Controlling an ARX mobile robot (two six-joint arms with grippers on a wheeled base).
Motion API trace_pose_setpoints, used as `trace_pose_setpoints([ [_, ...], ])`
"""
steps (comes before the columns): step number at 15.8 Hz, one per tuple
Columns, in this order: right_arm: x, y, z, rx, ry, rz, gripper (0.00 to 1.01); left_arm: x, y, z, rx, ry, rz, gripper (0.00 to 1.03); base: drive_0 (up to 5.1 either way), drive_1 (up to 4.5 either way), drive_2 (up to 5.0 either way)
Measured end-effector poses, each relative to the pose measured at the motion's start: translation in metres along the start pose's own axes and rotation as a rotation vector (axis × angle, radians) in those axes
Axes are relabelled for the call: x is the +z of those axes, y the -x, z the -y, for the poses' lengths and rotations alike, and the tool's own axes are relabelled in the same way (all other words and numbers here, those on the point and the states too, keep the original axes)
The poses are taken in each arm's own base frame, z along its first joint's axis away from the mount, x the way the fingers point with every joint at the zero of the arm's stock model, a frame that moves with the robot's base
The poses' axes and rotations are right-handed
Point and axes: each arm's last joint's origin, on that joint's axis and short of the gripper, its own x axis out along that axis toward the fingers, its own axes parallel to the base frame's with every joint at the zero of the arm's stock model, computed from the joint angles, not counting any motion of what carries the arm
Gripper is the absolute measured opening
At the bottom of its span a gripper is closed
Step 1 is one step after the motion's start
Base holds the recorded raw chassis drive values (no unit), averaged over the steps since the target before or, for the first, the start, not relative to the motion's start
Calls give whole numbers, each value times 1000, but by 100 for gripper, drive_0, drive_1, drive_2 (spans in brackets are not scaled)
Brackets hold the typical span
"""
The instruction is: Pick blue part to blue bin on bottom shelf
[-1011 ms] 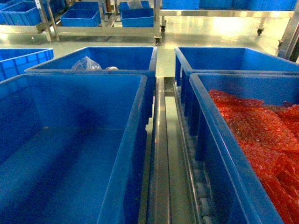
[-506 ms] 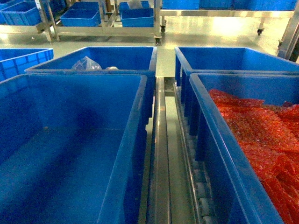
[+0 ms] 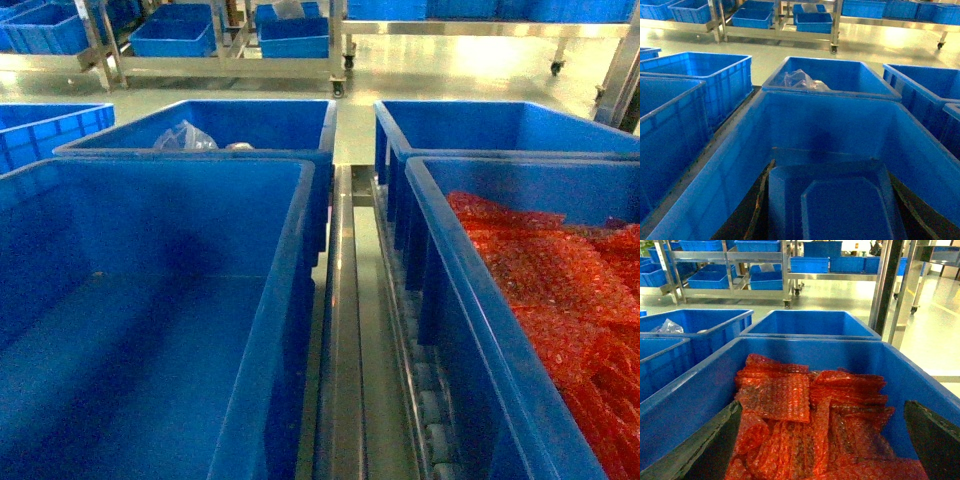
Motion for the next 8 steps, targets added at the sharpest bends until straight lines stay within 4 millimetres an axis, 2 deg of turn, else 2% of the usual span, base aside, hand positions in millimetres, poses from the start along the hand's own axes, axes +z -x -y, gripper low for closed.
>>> trace_pose_setpoints([
  [8, 0, 0, 0, 0, 0, 0, 98, 0, 0, 0, 0, 0, 0, 43, 0, 0, 0],
])
